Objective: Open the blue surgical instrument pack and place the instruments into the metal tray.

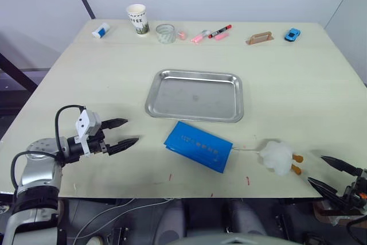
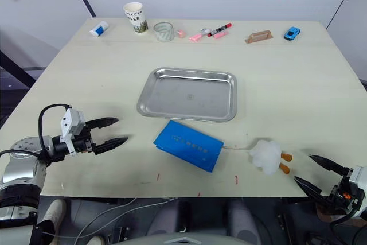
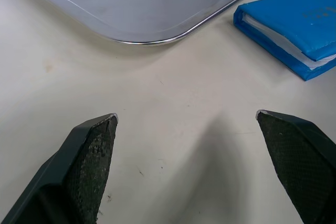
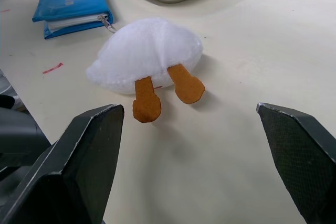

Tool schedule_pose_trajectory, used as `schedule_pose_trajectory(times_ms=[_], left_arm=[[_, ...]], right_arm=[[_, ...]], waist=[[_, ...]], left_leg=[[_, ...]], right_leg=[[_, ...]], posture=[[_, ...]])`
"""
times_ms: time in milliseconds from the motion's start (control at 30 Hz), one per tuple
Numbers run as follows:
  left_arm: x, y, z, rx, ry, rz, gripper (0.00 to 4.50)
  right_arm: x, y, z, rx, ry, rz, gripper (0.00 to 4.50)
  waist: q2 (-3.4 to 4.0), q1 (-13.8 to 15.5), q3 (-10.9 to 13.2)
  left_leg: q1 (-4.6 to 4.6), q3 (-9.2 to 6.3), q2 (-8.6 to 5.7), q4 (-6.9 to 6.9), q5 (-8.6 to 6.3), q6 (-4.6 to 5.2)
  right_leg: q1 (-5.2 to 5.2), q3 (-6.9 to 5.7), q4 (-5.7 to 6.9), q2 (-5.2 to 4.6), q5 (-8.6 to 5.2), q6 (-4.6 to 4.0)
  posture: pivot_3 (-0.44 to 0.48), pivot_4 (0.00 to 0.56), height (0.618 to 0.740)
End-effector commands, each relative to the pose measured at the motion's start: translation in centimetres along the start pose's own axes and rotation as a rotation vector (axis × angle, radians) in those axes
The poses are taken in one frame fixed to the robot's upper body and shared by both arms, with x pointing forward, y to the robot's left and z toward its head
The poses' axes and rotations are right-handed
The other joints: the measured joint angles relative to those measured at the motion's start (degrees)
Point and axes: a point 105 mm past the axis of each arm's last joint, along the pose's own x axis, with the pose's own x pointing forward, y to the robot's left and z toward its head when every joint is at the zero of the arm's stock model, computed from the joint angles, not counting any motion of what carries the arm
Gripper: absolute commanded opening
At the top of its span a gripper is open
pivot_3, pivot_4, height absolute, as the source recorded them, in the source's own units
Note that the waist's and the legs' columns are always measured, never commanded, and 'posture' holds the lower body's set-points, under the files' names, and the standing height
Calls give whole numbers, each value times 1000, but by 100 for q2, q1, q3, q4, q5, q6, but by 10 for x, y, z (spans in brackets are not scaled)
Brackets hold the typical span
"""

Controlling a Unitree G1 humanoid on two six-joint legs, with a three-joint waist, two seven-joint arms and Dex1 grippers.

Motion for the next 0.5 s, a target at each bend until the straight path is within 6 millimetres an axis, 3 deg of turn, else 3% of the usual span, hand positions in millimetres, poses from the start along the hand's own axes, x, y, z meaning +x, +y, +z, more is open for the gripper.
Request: schedule_pose_trajectory(times_ms=[33, 500], left_arm=[[-8, 3, 7, 41, -5, 13, 4500], [-11, -2, 5, 25, -18, -10, 4500]], right_arm=[[-3, -7, 11, -52, -5, -15, 4437], [1, -9, 16, -66, -4, -7, 4437]], waist=[[0, 0, 0], [0, 2, 0]], left_leg=[[0, 0, 0, 0, 0, 0], [0, 0, 0, 0, 0, 0]], right_leg=[[0, 0, 0, 0, 0, 0], [0, 0, 0, 0, 0, 0]], posture=[[0, 150, 728], [0, 150, 728]])
